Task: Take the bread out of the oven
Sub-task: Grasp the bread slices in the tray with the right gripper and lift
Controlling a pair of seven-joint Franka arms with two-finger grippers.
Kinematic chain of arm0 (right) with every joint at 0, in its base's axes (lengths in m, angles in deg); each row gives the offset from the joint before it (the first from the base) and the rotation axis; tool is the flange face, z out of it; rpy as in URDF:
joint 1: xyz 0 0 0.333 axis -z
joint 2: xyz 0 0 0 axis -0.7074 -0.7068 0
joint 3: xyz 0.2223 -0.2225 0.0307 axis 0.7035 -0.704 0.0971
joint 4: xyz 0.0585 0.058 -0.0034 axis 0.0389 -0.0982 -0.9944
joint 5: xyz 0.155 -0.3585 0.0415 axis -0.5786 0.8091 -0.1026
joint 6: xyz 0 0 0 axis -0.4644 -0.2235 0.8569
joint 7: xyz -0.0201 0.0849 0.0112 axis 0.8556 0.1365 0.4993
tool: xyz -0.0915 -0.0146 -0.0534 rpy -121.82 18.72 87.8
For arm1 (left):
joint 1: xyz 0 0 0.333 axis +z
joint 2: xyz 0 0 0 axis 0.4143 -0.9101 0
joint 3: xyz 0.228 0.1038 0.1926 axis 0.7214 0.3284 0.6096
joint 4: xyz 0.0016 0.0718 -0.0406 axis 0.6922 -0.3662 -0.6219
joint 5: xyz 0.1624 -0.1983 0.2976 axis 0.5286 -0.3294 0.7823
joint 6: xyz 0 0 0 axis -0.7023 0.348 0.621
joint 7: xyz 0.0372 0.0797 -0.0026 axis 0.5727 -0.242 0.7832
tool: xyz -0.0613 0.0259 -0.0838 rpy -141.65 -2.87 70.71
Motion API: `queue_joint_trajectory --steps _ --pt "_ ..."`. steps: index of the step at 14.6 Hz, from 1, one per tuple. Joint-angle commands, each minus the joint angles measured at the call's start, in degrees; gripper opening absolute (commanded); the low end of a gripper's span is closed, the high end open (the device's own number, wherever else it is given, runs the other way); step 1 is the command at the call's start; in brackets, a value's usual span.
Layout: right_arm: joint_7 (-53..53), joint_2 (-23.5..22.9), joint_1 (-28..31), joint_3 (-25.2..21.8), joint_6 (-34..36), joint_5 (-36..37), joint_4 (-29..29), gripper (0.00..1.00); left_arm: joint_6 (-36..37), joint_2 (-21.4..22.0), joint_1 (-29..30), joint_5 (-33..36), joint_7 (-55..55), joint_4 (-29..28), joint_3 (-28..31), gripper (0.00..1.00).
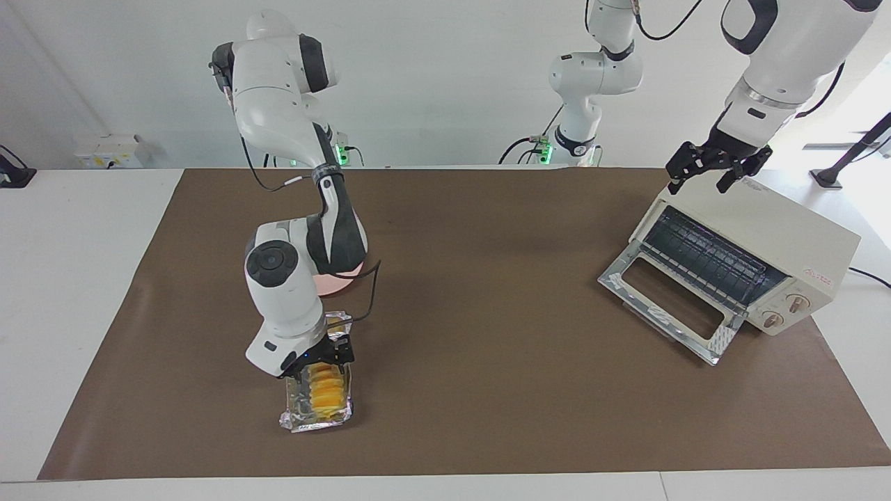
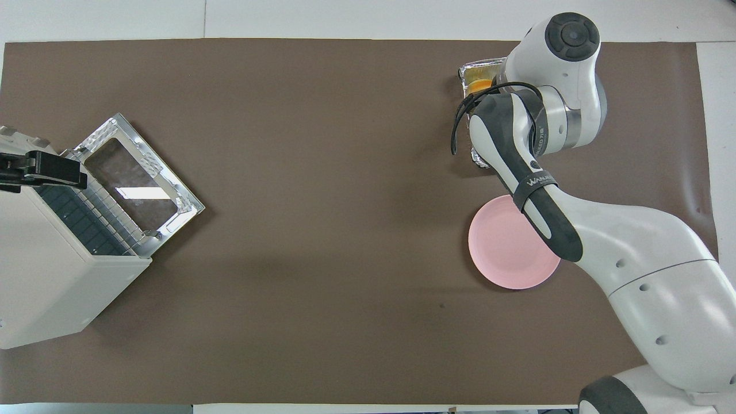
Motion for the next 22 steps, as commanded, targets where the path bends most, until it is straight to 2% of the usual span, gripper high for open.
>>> queue_joint_trajectory --steps 1,3,4,9,14,17,19,20,22 --pt "-1.0 0.5 0.3 0.2 -1.7 0.8 -1.6 0.59 0.2 0.3 -0.5 -0.3 -0.4 -0.7 0.4 1.0" --pt "-1.0 0.5 0.4 0.2 -1.6 0.8 -1.6 0.09 0.2 0.3 -0.5 -0.3 -0.4 -0.7 0.4 1.0" --pt "-1.0 0.5 0.4 0.2 -1.5 0.7 -1.6 0.0 0.2 0.3 -0.5 -0.3 -0.4 -0.7 0.4 1.0" --pt "-0.8 0.9 0.6 0.2 0.2 0.8 -1.0 0.0 0.2 0.3 -0.8 -0.3 -0.3 -0.7 0.4 1.0" --pt "3.8 5.8 1.4 0.2 10.5 0.9 -0.6 0.0 0.0 0.3 -0.9 -0.3 -0.3 -0.8 0.4 1.0" --pt "3.6 10.7 1.0 0.0 18.0 1.0 -0.9 0.0 0.0 0.4 -0.8 -0.3 -0.4 -1.0 0.4 1.0" --pt "3.7 15.9 1.2 0.1 23.9 1.0 -3.2 0.0 -0.1 0.4 -0.9 -0.3 -0.4 -1.1 0.4 1.0" --pt "3.8 19.1 1.2 0.1 25.8 1.0 -6.0 0.0 0.0 0.5 -0.8 -0.3 -0.4 -1.2 0.4 1.0" --pt "3.0 28.1 1.1 0.2 25.7 0.4 -16.9 0.0 -0.1 0.8 -0.8 -0.3 -0.5 -1.5 0.4 1.0"
